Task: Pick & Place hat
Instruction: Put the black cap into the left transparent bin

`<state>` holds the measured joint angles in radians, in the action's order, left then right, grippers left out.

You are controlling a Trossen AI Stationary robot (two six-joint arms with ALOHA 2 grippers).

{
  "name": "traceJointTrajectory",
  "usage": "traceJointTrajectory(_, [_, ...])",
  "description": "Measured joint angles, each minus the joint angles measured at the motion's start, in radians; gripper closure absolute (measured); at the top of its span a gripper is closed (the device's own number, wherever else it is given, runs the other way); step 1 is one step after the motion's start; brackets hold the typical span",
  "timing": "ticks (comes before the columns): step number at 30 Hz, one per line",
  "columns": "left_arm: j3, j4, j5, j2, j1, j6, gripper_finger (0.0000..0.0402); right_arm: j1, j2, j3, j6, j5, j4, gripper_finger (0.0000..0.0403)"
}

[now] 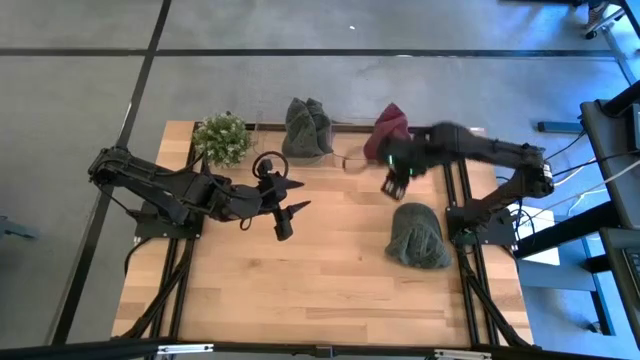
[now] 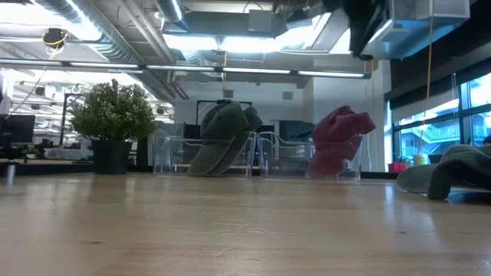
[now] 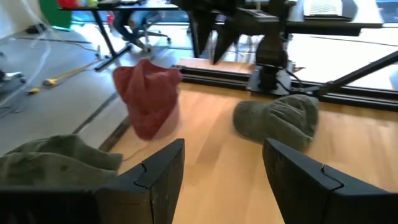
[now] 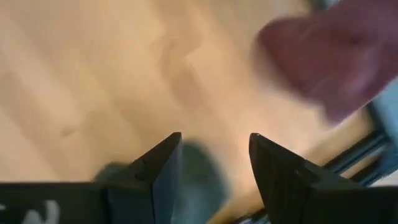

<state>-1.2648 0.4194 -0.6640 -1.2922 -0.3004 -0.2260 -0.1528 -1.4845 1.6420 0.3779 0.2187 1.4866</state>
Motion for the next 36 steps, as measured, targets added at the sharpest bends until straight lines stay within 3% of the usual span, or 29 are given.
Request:
traceJointTrajectory(5, [0.0,0.001,0.055,0.0,0.0,-0.013,0.019,0.226,0.054,-0.116,0.392,-0.039,0.003,0.0214])
traceJointTrajectory(9, [0.0,0.003,0.055,0.0,0.0,-0.015,0.019,0.38,0.08,-0.251,0.678,-0.213,-0.044,0.0214])
traceJointTrajectory(11, [0.0,0.003,0.055,0.0,0.0,-0.015,0.019,0.453,0.083,-0.325,0.785,-0.25,-0.107,0.0214])
traceJointTrajectory(20, [0.0,0.003,0.055,0.0,0.0,-0.015,0.019,0.652,0.082,-0.628,1.259,-0.266,-0.346,0.0214])
traceJointTrajectory(28, [0.0,0.003,0.055,0.0,0.0,-0.015,0.019,0.703,0.079,-0.824,1.499,-0.239,-0.533,0.0214])
traceJointTrajectory(36, [0.0,0.003,0.055,0.0,0.0,-0.015,0.019,0.704,0.04,-0.926,1.532,-0.244,-0.662,0.0214])
